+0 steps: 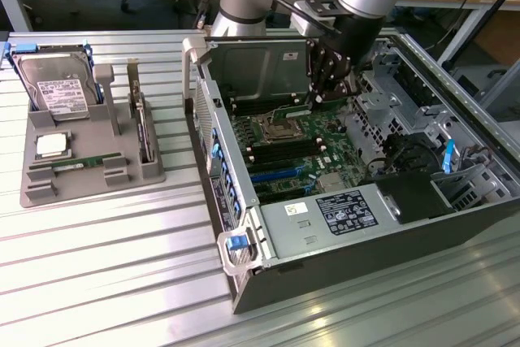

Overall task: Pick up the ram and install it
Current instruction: 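Insert the ram into the slot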

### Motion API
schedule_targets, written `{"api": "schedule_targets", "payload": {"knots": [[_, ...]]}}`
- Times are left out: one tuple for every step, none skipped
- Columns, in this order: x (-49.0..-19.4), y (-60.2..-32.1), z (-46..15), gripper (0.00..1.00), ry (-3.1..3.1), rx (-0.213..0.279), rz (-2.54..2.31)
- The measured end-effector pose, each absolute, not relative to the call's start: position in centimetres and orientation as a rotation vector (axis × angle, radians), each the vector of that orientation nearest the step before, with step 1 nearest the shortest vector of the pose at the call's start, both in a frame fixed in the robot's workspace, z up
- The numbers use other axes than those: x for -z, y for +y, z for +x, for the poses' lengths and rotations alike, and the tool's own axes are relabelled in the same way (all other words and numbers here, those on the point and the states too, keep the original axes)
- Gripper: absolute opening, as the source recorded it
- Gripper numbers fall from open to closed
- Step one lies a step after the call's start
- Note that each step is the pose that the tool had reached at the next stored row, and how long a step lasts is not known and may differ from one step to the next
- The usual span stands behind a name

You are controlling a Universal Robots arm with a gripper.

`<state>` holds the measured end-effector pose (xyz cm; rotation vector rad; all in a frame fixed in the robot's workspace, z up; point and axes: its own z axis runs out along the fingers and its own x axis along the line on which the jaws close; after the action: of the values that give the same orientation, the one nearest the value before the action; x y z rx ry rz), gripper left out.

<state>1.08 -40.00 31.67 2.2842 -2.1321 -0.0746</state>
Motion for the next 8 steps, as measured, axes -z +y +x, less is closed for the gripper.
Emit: {"api": "schedule_targets", "payload": {"knots": [[-31.58, -40.00, 1.08, 0.12, -2.132, 0.075, 2.284], [-31.51, -40.00, 1.08, 0.12, -2.132, 0.075, 2.284], [-31.44, -40.00, 1.08, 0.12, -2.132, 0.075, 2.284], [-31.37, -40.00, 1.08, 0.12, -2.132, 0.075, 2.284], [-31.28, -40.00, 1.08, 0.12, -2.132, 0.075, 2.284], [-31.21, -40.00, 1.08, 0.12, -2.132, 0.075, 2.284], [-31.14, -40.00, 1.08, 0.12, -2.132, 0.075, 2.284], [-31.04, -40.00, 1.08, 0.12, -2.132, 0.075, 2.284]]}}
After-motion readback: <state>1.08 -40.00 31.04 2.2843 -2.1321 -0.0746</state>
